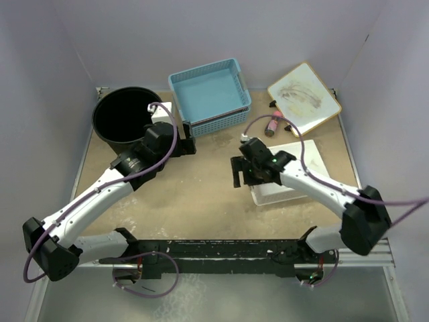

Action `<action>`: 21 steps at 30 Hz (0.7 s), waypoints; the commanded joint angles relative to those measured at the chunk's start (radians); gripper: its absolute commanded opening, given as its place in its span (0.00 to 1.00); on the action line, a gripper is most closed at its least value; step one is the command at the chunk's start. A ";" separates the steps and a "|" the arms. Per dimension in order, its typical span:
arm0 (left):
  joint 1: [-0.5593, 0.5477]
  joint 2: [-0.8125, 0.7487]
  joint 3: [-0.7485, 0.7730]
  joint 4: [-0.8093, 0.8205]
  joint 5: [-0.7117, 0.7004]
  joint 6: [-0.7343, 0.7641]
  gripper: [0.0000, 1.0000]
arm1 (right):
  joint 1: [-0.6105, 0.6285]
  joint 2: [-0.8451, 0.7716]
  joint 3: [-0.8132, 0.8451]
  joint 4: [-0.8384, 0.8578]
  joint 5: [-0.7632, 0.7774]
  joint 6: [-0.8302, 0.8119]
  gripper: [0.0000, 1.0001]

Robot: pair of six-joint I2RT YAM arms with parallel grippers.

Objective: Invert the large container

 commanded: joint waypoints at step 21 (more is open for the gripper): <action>0.000 -0.007 -0.003 0.011 -0.001 0.059 0.91 | -0.174 0.397 0.515 -0.049 0.034 0.051 0.87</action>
